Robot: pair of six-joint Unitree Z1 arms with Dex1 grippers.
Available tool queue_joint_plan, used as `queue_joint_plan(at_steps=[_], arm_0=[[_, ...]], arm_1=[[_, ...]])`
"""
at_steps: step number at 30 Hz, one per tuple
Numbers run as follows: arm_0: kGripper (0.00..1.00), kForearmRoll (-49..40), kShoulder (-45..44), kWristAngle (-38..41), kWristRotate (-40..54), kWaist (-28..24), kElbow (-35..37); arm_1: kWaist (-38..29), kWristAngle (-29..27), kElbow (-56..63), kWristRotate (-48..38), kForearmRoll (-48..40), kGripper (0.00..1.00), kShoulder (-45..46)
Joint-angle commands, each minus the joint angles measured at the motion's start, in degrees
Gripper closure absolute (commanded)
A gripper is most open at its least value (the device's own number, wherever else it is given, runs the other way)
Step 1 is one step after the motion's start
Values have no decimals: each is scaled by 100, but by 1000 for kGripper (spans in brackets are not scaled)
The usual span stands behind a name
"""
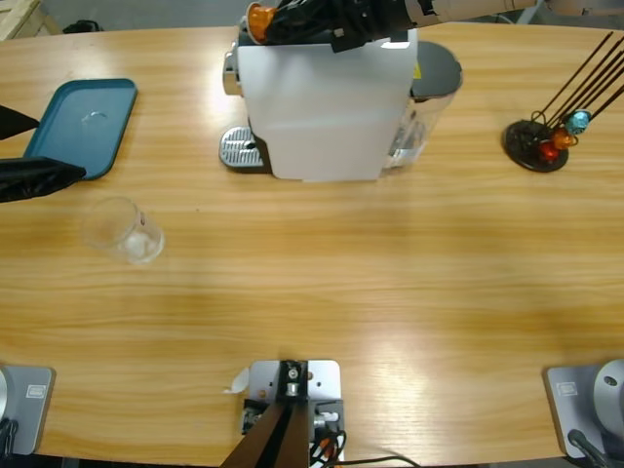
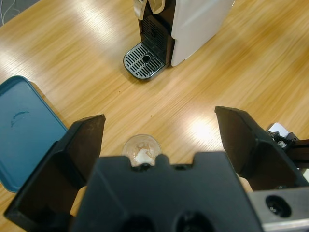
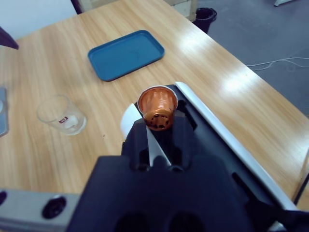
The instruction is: Pour coffee
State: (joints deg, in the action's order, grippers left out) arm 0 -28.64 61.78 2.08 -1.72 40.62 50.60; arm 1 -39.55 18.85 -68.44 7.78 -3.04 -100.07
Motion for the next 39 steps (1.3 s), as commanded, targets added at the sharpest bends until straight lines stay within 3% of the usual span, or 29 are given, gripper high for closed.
queue_joint_plan(at_steps=[1,3,5,8,13,18,22,24,26,28,29,33,35,39], arm_0=[[7,-28,-17,-76,5,-45,-252],[9,-28,-10,-76,5,-45,-259],[9,-28,1,-69,1,-45,-265],[8,-28,9,-67,-4,-44,-282],[8,-18,9,-67,-4,-45,-309],[8,30,9,-70,-13,-45,-303],[8,33,-24,-74,-4,-45,-261],[8,35,-17,-63,-17,-45,-268],[9,62,-8,-49,-22,-45,-251],[9,76,-12,-32,-31,-45,-198],[9,77,-19,-32,-31,-40,-178],[9,67,-66,-11,-45,-15,-252],[13,60,-122,3,-48,48,-317],[13,69,-129,3,-57,53,-375]], arm_1=[[43,-166,235,-78,-21,444,-145],[43,-241,226,-122,-21,203,-116],[43,-413,222,-159,-21,69,-65],[43,-628,229,-224,-21,23,28],[-44,-674,242,-224,-21,30,251],[-628,-41,112,-570,161,195,697],[-1089,-122,827,-1760,527,201,1515],[-1133,-638,1321,-2142,974,252,1963],[-1134,-1574,1892,-2397,1295,440,2406],[-1101,-2175,2469,-2579,1309,945,2911],[-995,-2510,2634,-2616,1322,1000,3113],[-254,-3402,2551,-3281,1072,1000,3303],[177,-3340,2057,-3558,754,1000,2898],[253,-3010,1145,-3834,-62,1000,1877]])
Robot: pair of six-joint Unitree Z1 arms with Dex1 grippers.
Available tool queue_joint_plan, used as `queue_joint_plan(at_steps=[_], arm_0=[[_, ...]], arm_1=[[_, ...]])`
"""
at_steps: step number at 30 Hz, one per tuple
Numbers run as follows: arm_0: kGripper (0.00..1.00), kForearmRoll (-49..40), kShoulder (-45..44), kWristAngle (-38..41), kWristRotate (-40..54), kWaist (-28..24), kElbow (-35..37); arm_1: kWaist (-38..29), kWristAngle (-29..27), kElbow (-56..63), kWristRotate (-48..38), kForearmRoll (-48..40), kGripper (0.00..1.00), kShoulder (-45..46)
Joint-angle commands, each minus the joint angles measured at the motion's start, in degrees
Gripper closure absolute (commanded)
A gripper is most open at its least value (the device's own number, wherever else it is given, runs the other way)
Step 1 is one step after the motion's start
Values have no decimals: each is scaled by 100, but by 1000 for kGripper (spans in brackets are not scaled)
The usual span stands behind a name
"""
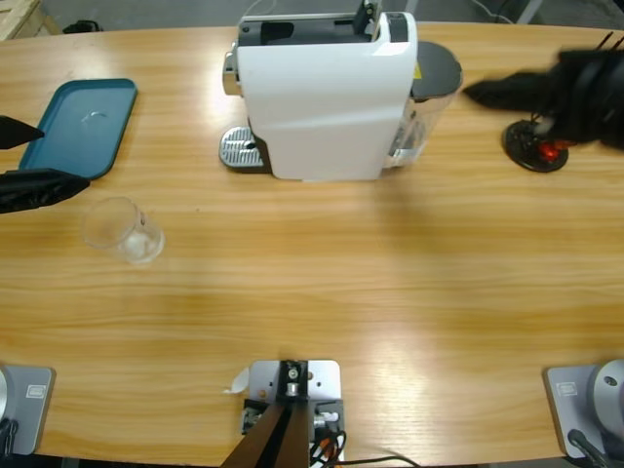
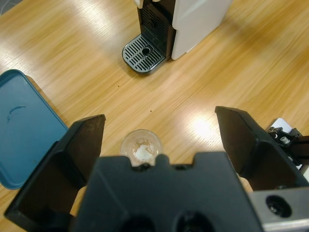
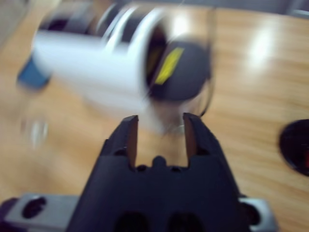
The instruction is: Pour coffee
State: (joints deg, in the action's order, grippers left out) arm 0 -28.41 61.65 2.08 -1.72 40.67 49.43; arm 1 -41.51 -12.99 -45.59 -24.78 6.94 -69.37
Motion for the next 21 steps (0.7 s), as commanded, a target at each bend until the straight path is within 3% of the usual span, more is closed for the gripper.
queue_joint_plan(at_steps=[1,6,16,21], arm_0=[[13,46,-108,0,-53,48,-258],[9,37,-118,-9,-16,50,-380],[9,64,21,5,-44,50,-547],[9,64,-69,21,-64,50,-626]], arm_1=[[421,176,-1343,-688,-1116,1000,-1465],[85,181,-2171,-818,-1143,1000,-2395],[-945,158,-2305,-845,-1055,1000,-2289],[-1103,174,-2599,-750,-1023,1000,-2725]])
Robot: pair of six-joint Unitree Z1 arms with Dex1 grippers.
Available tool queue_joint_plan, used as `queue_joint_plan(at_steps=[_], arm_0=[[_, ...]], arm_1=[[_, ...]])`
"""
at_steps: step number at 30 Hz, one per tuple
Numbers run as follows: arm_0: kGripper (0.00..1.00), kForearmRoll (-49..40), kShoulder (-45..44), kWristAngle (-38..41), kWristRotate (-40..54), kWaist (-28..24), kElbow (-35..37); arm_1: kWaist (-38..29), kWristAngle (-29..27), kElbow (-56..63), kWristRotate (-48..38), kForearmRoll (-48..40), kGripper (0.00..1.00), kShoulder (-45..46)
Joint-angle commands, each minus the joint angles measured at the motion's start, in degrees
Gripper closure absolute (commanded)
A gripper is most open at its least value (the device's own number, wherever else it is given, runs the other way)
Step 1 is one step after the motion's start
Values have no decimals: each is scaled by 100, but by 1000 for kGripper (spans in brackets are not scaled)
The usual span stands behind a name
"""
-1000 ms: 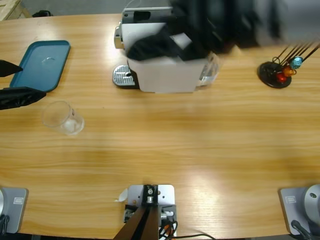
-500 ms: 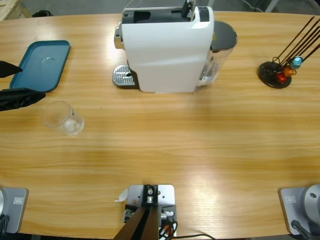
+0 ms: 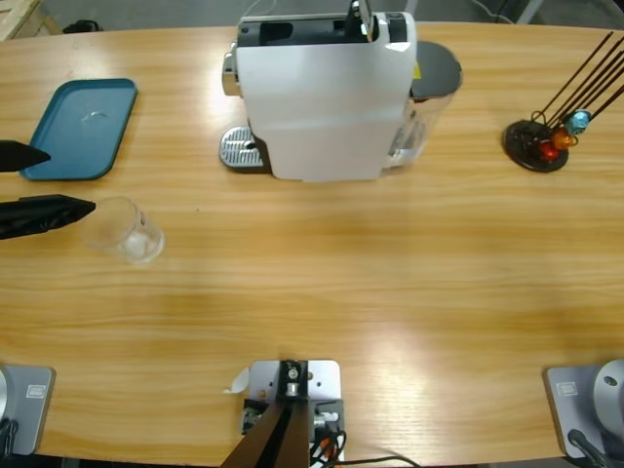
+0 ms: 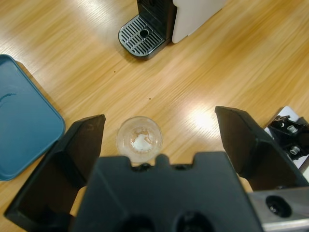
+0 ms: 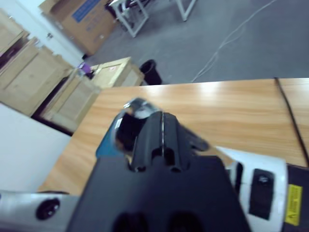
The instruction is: Pour coffee
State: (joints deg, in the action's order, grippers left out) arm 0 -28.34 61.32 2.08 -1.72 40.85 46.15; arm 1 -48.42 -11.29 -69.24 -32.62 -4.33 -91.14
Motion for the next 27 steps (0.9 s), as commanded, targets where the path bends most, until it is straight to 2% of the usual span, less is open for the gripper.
queue_joint_plan(at_steps=[1,8,16,24,27], arm_0=[[9,57,-82,21,-71,32,-314],[9,39,-363,65,-83,32,-639],[9,66,-353,65,-175,32,-672],[9,83,-296,56,-171,32,-632],[9,82,-330,56,-175,29,-616]], arm_1=[[-430,13,-297,36,143,1000,-691],[-447,73,-604,93,157,1000,-1493],[-722,1,-536,432,137,1000,-2119],[-722,73,-244,393,86,1000,-2365],[-722,120,-344,369,345,1000,-2467]])
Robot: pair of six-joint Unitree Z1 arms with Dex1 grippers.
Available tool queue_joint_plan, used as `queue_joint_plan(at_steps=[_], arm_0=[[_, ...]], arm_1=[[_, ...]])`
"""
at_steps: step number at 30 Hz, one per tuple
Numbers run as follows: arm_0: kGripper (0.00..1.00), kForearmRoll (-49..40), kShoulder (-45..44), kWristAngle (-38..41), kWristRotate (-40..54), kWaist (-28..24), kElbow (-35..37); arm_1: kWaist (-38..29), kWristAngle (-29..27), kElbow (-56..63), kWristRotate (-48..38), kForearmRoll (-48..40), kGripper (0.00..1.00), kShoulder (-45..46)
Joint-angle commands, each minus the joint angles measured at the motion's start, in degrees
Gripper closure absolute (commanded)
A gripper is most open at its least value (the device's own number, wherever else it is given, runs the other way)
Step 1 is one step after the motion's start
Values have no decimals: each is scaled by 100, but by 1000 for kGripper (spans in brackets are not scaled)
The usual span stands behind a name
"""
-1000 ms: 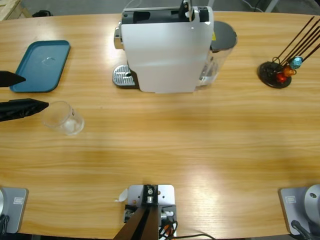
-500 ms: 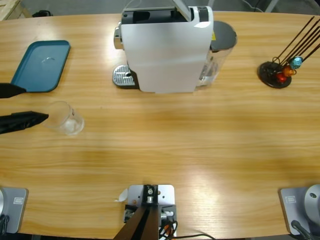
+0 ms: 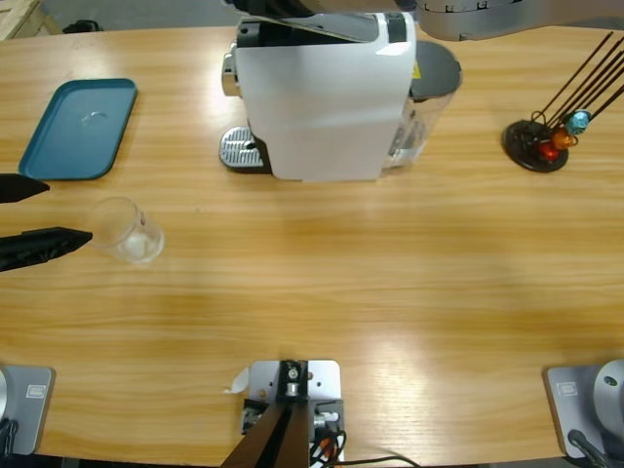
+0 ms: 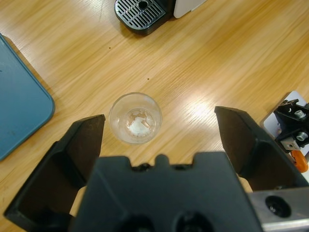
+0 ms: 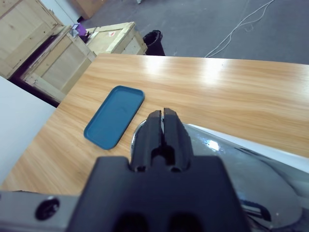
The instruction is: Pour coffee
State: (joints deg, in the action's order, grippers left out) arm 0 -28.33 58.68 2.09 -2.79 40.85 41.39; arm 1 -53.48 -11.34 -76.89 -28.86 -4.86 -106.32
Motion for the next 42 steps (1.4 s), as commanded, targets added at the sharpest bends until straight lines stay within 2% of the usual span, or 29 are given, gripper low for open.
queue_joint_plan(at_steps=[1,9,17,20,22,23,24,25,28,30,34,39,42], arm_0=[[9,77,-67,55,-64,32,-136],[9,73,-27,41,-36,30,375],[9,48,21,50,-22,32,388],[9,50,19,46,-20,32,379],[9,48,19,46,-20,32,365],[9,50,21,46,-20,30,356],[9,54,17,44,-20,30,347],[7,41,12,27,-13,33,331],[0,-180,12,-251,468,-70,317],[0,-208,-15,-356,948,-77,317],[0,-213,-74,-494,1043,-179,145],[18,-498,-43,-416,1089,-350,-117],[23,-479,68,-244,1469,-350,-286]], arm_1=[[-212,159,420,-41,467,1000,-1006],[-144,291,552,-146,750,1000,-1253],[-82,363,527,-199,1203,1000,-1550],[-58,270,536,-124,1198,1000,-1367],[-58,329,508,325,1126,1000,-1038],[-58,408,471,432,1143,645,-820],[-58,449,461,613,1163,127,-556],[-58,449,441,822,1173,12,-270],[20,516,-42,1299,1546,0,734],[204,1048,-204,1527,1646,0,1312],[449,2149,-46,1789,1679,0,2210],[452,2224,1085,1840,1943,0,3116],[452,2215,1747,1824,2129,0,3574]])
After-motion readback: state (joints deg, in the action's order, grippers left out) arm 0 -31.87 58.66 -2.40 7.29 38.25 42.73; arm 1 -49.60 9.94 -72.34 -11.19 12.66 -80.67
